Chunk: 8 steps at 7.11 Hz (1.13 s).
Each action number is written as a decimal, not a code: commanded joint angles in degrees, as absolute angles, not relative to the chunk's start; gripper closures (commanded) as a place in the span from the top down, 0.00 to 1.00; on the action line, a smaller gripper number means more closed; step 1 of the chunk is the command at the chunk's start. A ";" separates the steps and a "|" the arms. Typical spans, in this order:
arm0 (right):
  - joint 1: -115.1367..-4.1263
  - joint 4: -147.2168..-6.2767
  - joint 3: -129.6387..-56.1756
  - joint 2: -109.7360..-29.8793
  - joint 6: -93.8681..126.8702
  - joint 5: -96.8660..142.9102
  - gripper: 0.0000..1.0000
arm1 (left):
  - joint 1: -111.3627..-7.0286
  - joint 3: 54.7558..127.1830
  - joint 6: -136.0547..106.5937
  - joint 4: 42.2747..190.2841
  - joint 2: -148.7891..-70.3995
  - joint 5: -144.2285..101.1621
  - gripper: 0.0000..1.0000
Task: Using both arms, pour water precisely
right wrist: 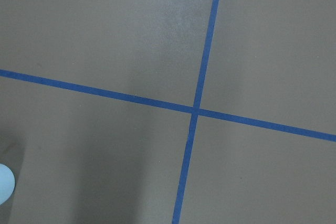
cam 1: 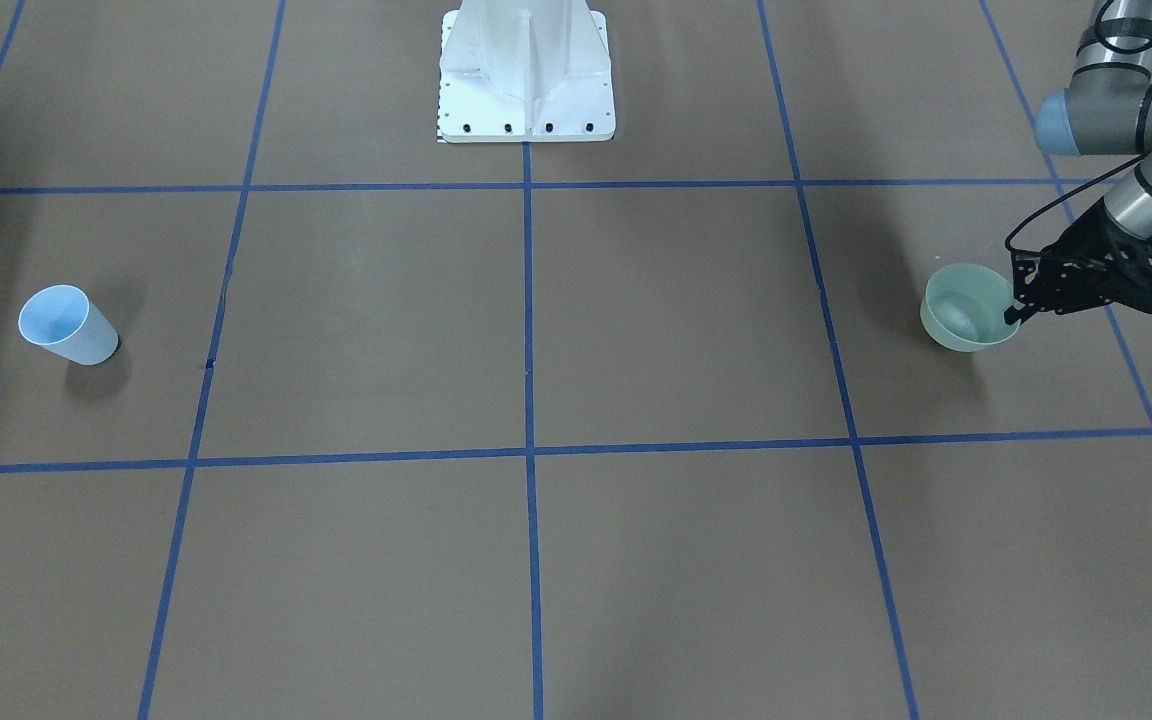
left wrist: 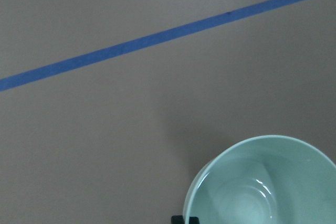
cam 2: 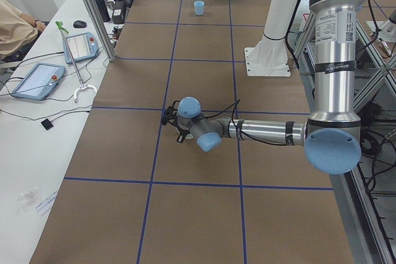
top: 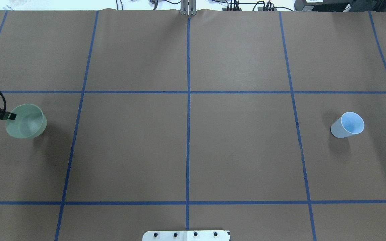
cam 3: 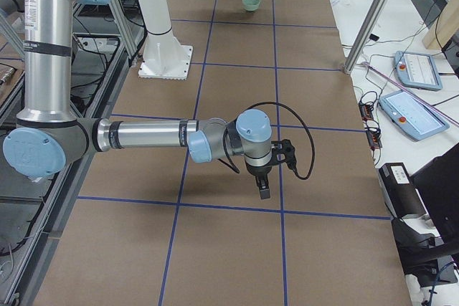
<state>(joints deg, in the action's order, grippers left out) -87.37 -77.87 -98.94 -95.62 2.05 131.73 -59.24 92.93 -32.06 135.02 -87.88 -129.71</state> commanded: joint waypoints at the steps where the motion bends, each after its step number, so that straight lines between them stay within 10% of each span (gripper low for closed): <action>1: -87.36 -77.87 -98.96 -95.80 2.20 131.66 1.00 | -58.72 97.90 -37.66 122.99 -97.24 -130.17 0.00; 8: -87.36 -77.87 -98.96 -95.80 2.29 131.75 1.00 | -33.24 82.45 -62.05 115.49 -130.42 -111.64 0.00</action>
<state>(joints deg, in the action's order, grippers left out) -87.36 -77.87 -98.89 -95.80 2.28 131.68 -35.31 84.86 -61.41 115.76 -127.60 -113.42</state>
